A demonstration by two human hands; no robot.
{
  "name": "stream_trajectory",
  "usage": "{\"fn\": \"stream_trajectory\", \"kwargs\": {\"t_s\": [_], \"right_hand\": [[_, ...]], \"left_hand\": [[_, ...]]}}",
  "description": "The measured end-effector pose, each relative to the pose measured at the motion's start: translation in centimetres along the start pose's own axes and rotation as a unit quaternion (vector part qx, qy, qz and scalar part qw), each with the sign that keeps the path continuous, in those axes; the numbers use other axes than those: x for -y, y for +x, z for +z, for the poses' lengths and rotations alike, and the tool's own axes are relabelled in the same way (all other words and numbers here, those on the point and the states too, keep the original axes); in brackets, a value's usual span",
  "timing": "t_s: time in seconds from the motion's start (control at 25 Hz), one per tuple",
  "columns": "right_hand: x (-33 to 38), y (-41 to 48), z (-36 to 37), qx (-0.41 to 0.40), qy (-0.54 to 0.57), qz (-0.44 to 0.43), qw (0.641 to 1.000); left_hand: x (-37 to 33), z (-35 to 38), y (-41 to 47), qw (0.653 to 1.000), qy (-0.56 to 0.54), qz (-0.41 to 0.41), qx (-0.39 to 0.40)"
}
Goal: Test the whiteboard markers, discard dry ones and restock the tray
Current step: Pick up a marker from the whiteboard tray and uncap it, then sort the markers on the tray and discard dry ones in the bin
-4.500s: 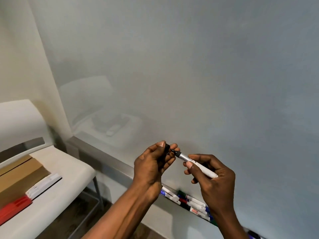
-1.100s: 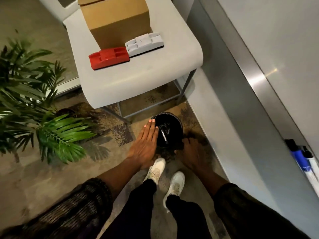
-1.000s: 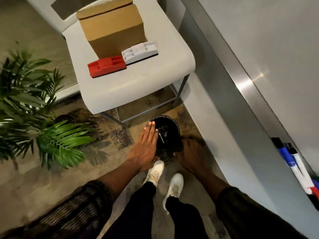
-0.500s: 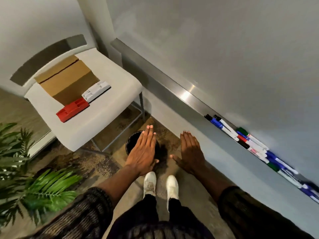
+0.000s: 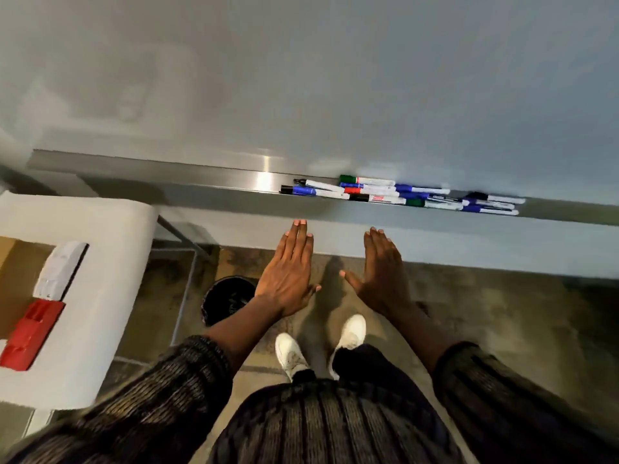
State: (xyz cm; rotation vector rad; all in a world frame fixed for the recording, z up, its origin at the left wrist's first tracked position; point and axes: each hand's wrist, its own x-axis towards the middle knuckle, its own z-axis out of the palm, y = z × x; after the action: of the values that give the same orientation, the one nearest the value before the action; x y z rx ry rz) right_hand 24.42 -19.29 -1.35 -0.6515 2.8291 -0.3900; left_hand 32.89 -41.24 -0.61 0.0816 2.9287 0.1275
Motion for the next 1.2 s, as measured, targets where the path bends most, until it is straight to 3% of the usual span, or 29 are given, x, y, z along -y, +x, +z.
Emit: {"fn": "stream_trajectory", "kwargs": {"t_s": [0.24, 0.48, 0.88, 1.2], "right_hand": [[-6.0, -3.9, -1.6, -0.048, 0.004, 0.070, 0.996], [-13.2, -5.4, -4.3, -0.069, -0.029, 0.124, 0.989], [-26.8, -5.6, -9.0, -0.050, -0.025, 0.084, 0.995], [-31.3, -2.9, -9.9, -0.063, -0.014, 0.081, 0.995]], "left_hand": [[-6.1, -0.9, 5.0, 0.995, 0.030, 0.093, -0.003], [-13.6, -2.7, 9.5, 0.993, 0.045, 0.110, -0.010], [-25.8, -3.4, 16.3, 0.992, 0.047, 0.100, -0.058], [-27.5, -3.1, 19.8, 0.995, 0.043, 0.084, -0.038]]}}
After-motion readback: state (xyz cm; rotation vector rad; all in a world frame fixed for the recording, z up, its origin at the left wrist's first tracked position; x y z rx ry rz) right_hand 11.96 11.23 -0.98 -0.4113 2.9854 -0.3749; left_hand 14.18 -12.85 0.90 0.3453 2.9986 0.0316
